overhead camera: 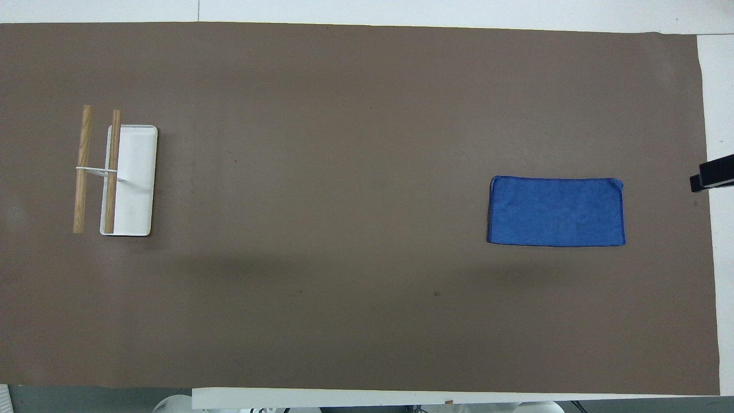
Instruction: Right arm passes towel to left arm to hang
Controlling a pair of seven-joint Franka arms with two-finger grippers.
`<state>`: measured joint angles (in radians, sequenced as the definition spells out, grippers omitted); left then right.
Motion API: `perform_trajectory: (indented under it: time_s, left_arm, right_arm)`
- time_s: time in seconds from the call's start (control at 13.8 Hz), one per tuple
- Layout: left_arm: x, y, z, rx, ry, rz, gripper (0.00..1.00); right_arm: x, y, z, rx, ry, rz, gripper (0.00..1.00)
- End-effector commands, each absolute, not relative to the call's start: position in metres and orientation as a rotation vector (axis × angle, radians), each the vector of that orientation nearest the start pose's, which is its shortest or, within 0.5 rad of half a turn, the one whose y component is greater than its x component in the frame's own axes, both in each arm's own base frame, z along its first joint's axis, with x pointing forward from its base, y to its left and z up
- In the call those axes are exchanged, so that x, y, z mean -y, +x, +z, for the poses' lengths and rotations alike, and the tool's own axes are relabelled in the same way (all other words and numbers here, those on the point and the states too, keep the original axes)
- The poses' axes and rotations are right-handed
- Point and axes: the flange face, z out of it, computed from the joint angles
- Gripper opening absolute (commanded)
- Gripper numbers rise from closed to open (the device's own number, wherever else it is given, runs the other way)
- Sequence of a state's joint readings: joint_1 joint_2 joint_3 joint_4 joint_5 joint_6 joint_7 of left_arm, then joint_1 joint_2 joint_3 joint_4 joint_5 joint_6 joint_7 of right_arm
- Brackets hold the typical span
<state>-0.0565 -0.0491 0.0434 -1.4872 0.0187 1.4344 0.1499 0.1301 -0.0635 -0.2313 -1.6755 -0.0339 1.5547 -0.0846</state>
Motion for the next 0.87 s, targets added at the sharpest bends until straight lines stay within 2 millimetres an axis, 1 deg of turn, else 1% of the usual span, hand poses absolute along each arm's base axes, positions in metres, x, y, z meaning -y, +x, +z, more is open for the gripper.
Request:
perform_trajectory:
  time_s: [0.0, 0.07, 0.22, 0.29, 0.36, 0.43, 0.51, 0.65, 0.72, 0.8]
  left_arm:
    - [0.001, 0.518, 0.679, -0.268, -3.097, 0.026, 1.0]
    - [0.001, 0.518, 0.679, -0.268, -3.097, 0.026, 1.0]
    - [0.001, 0.518, 0.679, -0.268, -3.097, 0.026, 1.0]
    - [0.001, 0.518, 0.679, -0.268, -3.097, 0.026, 1.0]
    - [0.001, 0.518, 0.679, -0.268, -3.097, 0.026, 1.0]
    - [0.001, 0.518, 0.679, -0.268, -3.097, 0.028, 1.0]
    - [0.001, 0.515, 0.676, -0.268, -3.098, 0.056, 1.0]
    - [0.001, 0.515, 0.677, -0.268, -3.098, 0.052, 1.0]
    - [0.001, 0.515, 0.677, -0.268, -3.098, 0.054, 1.0]
    - [0.001, 0.515, 0.676, -0.268, -3.097, 0.054, 1.0]
  right_arm:
    - [0.028, 0.539, 0.531, -0.051, -3.156, 0.061, 1.0]
    - [0.02, 0.541, 0.501, -0.057, -3.154, 0.055, 1.0]
    - [0.015, 0.541, 0.447, -0.17, -3.078, 0.059, 1.0]
    - [0.012, 0.541, 0.423, -0.203, -3.042, 0.078, 1.0]
    - [0.009, 0.542, 0.402, -0.18, -3.044, 0.092, 1.0]
    - [0.008, 0.542, 0.388, -0.124, -3.051, 0.094, 1.0]
    - [0.012, 0.537, 0.374, -0.075, -3.053, 0.107, 1.0]
    - [0.019, 0.52, 0.349, -0.045, -3.061, 0.146, 0.95]
    - [0.014, 0.513, 0.34, -0.009, -3.081, 0.152, 0.91]
    - [0.013, 0.505, 0.33, 0.035, -3.111, 0.164, 0.88]
